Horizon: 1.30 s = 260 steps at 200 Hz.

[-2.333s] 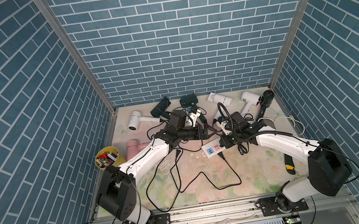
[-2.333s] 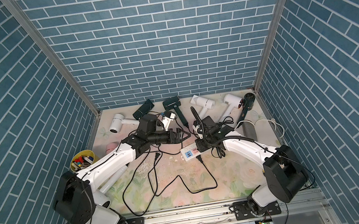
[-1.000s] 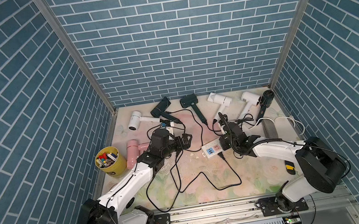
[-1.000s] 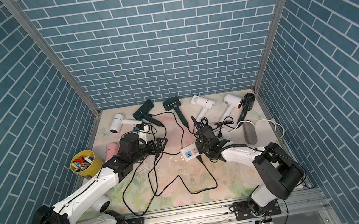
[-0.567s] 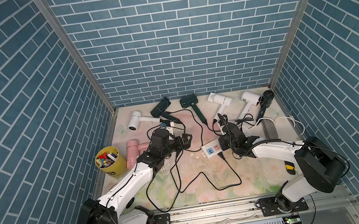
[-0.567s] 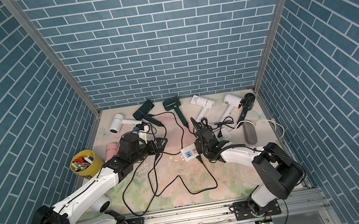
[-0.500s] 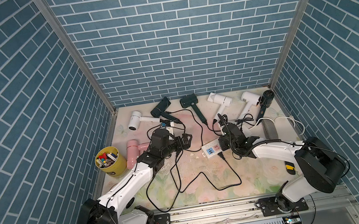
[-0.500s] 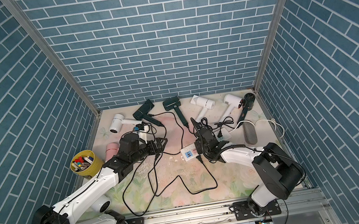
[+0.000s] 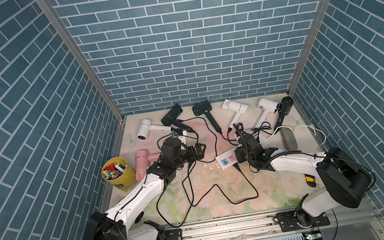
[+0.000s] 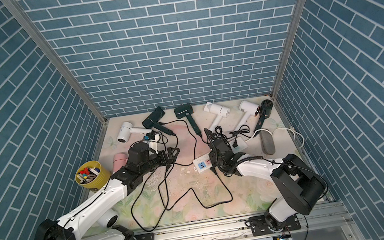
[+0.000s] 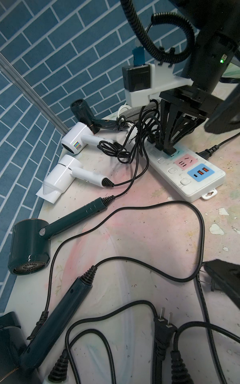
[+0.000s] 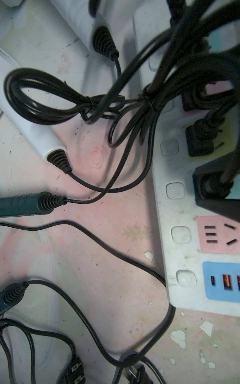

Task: Charge the blow dryers
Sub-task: Insert the plug into the socket.

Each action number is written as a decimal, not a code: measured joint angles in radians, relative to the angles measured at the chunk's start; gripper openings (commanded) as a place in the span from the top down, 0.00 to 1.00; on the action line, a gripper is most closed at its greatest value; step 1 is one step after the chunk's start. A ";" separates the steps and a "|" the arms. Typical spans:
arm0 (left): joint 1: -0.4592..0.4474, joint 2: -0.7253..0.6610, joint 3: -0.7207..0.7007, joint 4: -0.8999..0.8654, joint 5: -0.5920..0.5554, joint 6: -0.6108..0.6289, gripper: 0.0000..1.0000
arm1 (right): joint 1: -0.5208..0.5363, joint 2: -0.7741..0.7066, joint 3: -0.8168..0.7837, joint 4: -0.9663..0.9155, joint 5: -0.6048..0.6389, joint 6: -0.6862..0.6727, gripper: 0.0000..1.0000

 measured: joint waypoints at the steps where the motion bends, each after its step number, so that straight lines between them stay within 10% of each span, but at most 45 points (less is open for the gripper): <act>1: 0.000 0.000 0.000 0.000 0.000 0.000 0.01 | 0.000 0.000 0.000 0.000 0.000 0.000 1.00; 260: 0.002 -0.028 -0.043 0.002 -0.127 0.013 0.01 | 0.029 0.138 0.095 -0.019 0.051 0.151 1.00</act>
